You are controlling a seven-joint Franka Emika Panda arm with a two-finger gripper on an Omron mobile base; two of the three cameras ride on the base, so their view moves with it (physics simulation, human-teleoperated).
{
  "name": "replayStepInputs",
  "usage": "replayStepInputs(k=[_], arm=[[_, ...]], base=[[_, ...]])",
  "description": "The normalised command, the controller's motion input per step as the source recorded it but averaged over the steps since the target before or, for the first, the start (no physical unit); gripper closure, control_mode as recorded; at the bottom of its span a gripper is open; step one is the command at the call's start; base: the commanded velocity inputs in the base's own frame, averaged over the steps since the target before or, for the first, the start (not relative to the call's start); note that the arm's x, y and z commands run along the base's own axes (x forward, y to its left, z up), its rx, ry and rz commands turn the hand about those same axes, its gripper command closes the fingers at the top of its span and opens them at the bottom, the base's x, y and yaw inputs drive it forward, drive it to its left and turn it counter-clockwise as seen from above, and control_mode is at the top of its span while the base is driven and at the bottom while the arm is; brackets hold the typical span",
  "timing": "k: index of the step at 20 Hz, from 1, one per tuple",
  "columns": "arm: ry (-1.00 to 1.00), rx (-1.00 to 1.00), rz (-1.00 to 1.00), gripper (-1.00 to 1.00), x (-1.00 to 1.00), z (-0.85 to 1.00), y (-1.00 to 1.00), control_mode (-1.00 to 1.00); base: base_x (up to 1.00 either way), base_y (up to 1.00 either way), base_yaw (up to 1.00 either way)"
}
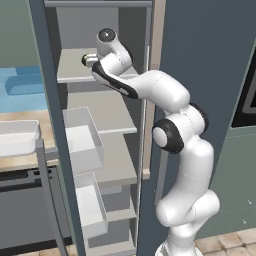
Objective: Take the carrot and lime out of the freezer and place them in the tupperware container on the counter. Then put the tupperware containing the vegetables back in the freezer.
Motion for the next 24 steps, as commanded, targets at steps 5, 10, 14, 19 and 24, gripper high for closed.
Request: replayStepInputs(k=[5, 10, 14, 19, 24], arm=[[0.00, 0.00, -0.02, 1.00, -0.36, -0.17, -0.12, -1.00], [-0.01, 0.02, 0.00, 1.00, -0.70, -0.14, -0.04, -1.00], [-0.04, 0.05, 0.02, 1.00, -0.80, -0.07, -0.12, -1.00], [-0.06, 0.11, 0.13, 1.00, -0.93, 0.00, -0.05, -1.00], [-0.02, 0.15, 0.19, 1.00, -1.00, 0.06, -0.21, -1.00]], base=[[0.00, 0.00, 0.00], [0.00, 0.00, 0.00], [0.00, 0.00, 0.00], [0.00, 0.00, 0.00], [0.00, 0.00, 0.00]])
